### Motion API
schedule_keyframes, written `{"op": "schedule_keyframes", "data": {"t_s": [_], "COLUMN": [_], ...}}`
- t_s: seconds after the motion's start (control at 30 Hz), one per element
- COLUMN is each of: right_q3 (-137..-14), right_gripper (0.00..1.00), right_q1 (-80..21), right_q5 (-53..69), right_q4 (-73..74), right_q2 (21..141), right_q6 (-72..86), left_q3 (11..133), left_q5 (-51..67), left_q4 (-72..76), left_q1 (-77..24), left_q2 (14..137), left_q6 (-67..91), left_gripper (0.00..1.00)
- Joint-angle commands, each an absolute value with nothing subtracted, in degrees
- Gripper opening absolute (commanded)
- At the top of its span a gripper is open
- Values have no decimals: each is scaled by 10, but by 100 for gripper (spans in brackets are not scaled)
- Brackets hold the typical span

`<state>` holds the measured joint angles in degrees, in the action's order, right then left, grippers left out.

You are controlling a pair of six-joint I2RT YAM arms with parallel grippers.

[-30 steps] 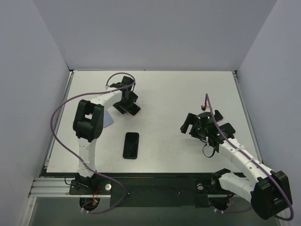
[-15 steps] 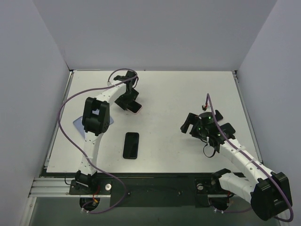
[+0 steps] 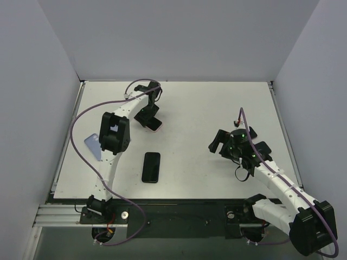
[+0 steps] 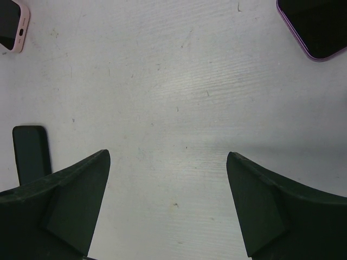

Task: Take the phone out of the phone case
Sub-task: Pick up the phone at the center of the board.

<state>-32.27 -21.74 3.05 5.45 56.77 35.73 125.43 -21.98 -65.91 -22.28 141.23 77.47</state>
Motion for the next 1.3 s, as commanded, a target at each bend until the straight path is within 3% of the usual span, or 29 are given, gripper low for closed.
{"op": "schedule_keyframes", "data": {"t_s": [0.0,0.07,0.17,0.4,0.57,0.77,1.0,1.13,1.2,1.23,1.27], "right_q3": [-333,-337,-350,-369,-362,-402,-406,-417,-421,-422,-420], "right_gripper": [83,83,85,88,88,86,77,60,37,7,0], "right_q1": [-214,-214,-203,-232,-281,-408,-428,-429,-428,-428,-428], "right_q5": [34,47,104,165,256,188,130,114,138,143,149], "right_q4": [71,76,89,98,-23,-57,-75,-66,-79,-83,-87], "right_q2": [552,554,588,608,582,581,628,656,663,663,660], "right_q6": [350,351,351,324,380,396,418,423,422,420,417], "left_q3": [1160,1124,1067,766,583,524,538,559,574,577,590], "left_q5": [-236,-238,-226,0,39,-41,-83,-106,-117,-118,-118], "left_q4": [-636,-593,-522,-243,-105,-85,-97,-113,-114,-115,-127], "left_q1": [-210,-208,-207,-226,-271,-377,-469,-506,-518,-520,-520], "left_q2": [1405,1367,1280,995,846,753,729,729,729,730,730], "left_q6": [723,694,636,571,668,752,787,790,782,772,767], "left_gripper": [28,12,0,0,0,0,0,0,0,0,9]}}
